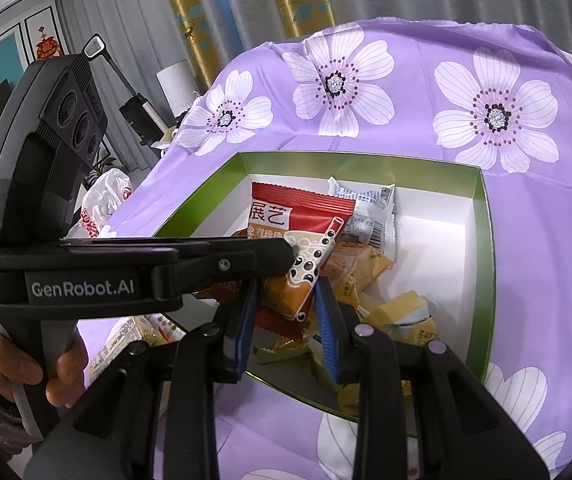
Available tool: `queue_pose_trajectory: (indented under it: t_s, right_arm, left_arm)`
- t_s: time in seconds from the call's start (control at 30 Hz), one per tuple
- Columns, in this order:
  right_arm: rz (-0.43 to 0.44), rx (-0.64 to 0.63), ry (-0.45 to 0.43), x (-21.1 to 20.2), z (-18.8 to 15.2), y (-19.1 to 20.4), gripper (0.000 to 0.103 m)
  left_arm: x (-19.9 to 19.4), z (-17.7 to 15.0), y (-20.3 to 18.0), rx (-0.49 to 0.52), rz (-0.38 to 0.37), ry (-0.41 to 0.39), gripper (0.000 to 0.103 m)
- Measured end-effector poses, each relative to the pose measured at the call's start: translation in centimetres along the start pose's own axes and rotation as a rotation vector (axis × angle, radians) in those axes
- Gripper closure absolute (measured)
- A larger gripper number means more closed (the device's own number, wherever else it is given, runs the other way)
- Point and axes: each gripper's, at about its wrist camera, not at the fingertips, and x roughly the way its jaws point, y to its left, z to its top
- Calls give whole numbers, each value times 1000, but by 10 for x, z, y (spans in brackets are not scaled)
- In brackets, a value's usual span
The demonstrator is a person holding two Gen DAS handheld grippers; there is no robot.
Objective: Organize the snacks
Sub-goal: 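Lower the red packet into the green box and open the right tool, then move the right tool back to the cream biscuit packs on the cloth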
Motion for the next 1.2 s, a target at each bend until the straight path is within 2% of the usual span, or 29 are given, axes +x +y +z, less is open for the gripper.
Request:
queue_pose_trajectory:
  t_s: [0.4,0.53,0.8,0.83,0.87,0.93,1.07,1.13,1.2]
  right_arm:
    - [-4,-2,1,0,0,0,71]
    - [-8,-1,-2,0,0,-2,71]
    - [-13,-3,-5,-1,0,0,68]
    - [-18,-3,-7,-2,0,0,67]
    - [-25,-2,-14,-4,0,0,65]
    - [-32,3,-29,-8,1,0,59]
    - [-58,27,-55,-22,0,-1,40]
    - [-63,44,-68,-31,-2,-2,36]
    - [-73,63,-80,-38,-4,-3,27]
  left_arm:
    - [2,0,1,-7,10,7,70]
    - [2,-1,2,-15,15,3,63]
    - [0,-2,2,-20,31,-2,63]
    - [-1,-1,2,-24,34,-3,59]
    - [-2,-1,2,-26,39,-4,44]
    - [-6,-2,3,-32,49,-17,24]
    - [-18,-3,-1,-29,56,-43,24]
    - [-25,-4,-5,-21,65,-61,23]
    - [-35,-8,-8,-14,69,-83,19]
